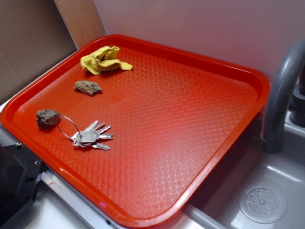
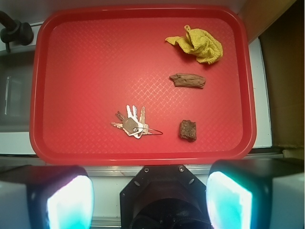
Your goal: Grab the wood chip.
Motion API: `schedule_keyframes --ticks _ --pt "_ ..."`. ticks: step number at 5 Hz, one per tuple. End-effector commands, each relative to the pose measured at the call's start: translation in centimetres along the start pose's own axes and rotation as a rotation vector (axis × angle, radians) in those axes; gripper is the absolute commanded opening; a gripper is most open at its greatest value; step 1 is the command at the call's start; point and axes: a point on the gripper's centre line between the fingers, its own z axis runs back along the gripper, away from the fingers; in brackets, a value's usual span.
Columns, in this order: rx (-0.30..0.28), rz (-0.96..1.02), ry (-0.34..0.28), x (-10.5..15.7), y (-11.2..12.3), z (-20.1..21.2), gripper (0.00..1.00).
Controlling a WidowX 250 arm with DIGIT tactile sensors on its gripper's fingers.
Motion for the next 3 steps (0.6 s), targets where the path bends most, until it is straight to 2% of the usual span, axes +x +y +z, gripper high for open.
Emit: schedule_keyframes --ticks 1,2,3 --pt "0.000 0.000 0.000 0.0 0.0 0.0 1.00" --pt "0.052 -0.084 0.024 4.3 2.6 -3.9 1.00" --pt "0.089 -0.341 0.099 7.7 4.1 -8.2 1.00"
